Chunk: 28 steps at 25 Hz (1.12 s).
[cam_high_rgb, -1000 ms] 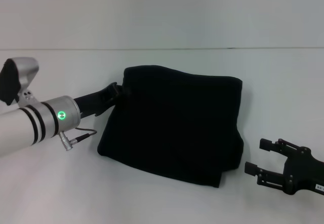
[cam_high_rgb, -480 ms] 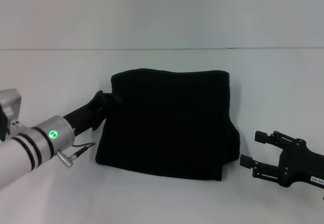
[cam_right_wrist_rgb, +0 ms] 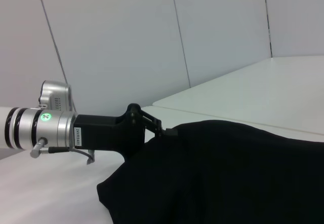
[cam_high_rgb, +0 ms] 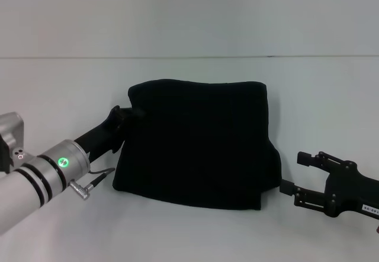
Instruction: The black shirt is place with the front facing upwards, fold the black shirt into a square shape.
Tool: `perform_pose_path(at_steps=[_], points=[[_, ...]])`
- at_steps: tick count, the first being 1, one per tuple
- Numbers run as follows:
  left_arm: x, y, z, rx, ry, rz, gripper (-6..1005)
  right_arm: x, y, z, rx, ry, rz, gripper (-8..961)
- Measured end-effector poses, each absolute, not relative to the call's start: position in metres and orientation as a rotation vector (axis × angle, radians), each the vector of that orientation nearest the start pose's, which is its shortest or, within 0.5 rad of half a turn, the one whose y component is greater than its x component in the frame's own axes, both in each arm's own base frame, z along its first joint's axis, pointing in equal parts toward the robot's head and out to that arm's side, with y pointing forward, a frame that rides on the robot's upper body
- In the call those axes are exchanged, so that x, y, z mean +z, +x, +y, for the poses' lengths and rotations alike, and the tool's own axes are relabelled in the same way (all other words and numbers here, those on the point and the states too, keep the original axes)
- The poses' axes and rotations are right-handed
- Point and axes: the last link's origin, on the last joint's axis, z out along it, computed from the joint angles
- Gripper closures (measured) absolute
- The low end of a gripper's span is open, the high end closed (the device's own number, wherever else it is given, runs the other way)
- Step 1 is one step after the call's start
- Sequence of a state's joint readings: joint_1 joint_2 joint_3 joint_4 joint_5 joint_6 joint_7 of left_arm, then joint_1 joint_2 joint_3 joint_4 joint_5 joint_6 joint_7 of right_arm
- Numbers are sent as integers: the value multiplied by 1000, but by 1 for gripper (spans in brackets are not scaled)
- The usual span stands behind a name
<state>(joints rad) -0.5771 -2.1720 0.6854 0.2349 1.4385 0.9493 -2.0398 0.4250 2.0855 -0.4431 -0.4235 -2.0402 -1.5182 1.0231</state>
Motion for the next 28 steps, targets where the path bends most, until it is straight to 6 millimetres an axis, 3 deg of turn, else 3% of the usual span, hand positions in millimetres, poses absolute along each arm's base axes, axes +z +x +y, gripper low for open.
perform_pose_path(at_steps=[5, 15, 19, 23, 28], points=[[-69, -285, 361, 1499, 1915, 2476, 894, -21, 316, 284, 772, -2522, 629, 83], [-53, -301, 353, 1547, 2011, 2459, 875, -22, 315, 283, 779, -2525, 630, 82], [-36, -312, 347, 1557, 2110, 2403, 605, -21, 315, 283, 782, -2521, 631, 83], [-8, -312, 341, 1574, 2439, 2104, 411, -19, 314, 284, 806, -2498, 614, 83], [17, -291, 321, 1413, 2973, 1364, 311, -19, 309, 285, 825, -2488, 518, 82]])
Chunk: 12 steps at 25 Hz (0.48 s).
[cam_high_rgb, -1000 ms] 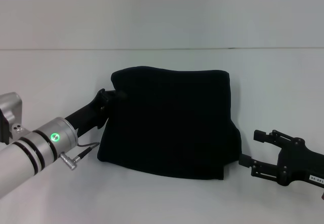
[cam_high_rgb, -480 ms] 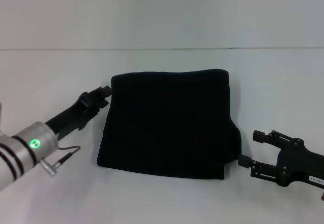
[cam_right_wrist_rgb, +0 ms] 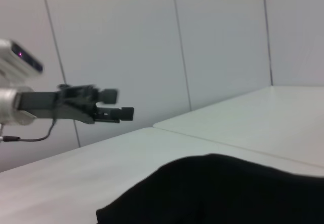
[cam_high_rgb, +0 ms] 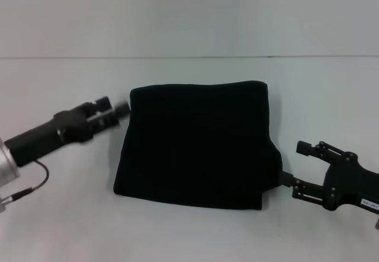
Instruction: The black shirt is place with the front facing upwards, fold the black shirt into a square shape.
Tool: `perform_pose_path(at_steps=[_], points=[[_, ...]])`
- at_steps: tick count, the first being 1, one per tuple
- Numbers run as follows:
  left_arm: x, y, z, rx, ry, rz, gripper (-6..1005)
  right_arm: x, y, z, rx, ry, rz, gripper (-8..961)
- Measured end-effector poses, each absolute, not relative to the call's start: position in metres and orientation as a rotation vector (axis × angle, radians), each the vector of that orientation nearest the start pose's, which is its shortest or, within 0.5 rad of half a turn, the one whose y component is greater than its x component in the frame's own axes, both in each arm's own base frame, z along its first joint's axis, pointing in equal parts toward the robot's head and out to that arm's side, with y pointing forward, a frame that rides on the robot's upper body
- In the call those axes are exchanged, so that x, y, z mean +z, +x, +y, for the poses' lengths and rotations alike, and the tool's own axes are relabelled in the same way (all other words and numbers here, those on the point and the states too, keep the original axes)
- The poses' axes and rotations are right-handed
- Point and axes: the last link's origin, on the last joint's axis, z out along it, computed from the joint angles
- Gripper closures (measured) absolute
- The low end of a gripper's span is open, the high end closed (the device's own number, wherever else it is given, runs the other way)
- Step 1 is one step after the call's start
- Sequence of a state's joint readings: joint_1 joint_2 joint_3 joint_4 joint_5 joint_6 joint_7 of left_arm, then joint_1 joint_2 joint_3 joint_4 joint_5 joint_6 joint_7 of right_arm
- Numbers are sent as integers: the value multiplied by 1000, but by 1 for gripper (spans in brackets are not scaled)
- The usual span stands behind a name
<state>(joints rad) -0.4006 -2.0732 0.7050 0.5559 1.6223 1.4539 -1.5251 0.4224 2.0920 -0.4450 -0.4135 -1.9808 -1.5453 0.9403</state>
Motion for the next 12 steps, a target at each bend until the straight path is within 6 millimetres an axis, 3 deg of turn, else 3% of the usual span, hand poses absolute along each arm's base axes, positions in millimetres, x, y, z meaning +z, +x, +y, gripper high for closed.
perform_pose_path(at_steps=[4, 9, 12], points=[[10, -291, 298, -857, -2536, -675, 230, -24, 302, 287, 831, -2503, 448, 82], [6, -302, 276, -795, -2590, -526, 189, -36, 302, 285, 789, -2528, 384, 83], [1, -313, 273, -713, -2581, -534, 186, -42, 308, 286, 728, -2526, 406, 83]])
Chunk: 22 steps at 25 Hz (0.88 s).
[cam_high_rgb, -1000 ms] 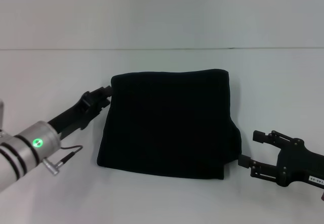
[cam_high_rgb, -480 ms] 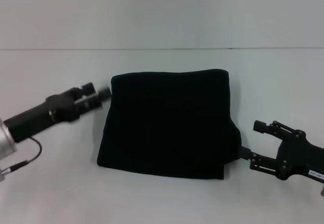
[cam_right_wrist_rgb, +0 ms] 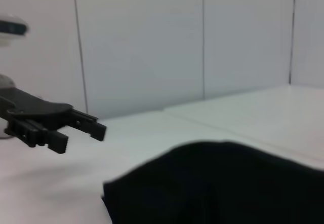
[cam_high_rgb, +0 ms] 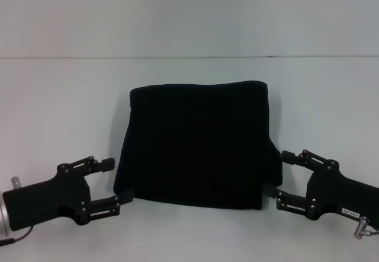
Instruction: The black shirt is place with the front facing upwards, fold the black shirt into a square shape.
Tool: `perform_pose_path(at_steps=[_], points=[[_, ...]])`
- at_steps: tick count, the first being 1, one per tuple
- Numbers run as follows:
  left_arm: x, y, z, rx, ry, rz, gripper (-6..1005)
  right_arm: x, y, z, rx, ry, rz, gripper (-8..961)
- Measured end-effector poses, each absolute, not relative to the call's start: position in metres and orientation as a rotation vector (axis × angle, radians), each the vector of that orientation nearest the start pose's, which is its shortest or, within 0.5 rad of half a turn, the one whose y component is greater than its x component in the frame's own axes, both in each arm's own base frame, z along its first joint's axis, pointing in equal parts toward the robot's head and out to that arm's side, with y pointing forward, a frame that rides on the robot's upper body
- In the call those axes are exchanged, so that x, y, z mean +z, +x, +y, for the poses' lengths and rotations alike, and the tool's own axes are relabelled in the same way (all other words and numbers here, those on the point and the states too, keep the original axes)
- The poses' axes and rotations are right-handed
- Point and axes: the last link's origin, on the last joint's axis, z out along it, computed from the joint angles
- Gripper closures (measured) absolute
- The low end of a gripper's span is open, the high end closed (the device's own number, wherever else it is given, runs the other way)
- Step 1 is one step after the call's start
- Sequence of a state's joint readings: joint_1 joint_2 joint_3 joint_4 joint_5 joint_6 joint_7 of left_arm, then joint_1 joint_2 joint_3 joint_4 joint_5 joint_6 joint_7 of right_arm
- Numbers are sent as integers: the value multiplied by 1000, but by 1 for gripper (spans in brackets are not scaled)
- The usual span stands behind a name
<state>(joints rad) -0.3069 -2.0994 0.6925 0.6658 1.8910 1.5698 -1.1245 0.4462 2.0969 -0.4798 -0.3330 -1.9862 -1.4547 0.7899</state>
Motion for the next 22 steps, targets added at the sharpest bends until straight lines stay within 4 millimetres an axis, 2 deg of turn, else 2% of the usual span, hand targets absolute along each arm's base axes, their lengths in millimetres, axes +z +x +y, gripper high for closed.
perform_pose_path(at_steps=[5, 22], points=[[-5, -326, 273, -642, -2535, -609, 170, -47, 316, 288, 659, -2515, 444, 83], [-9, -328, 272, -636, -2538, -624, 160, -50, 316, 288, 651, -2513, 449, 82]])
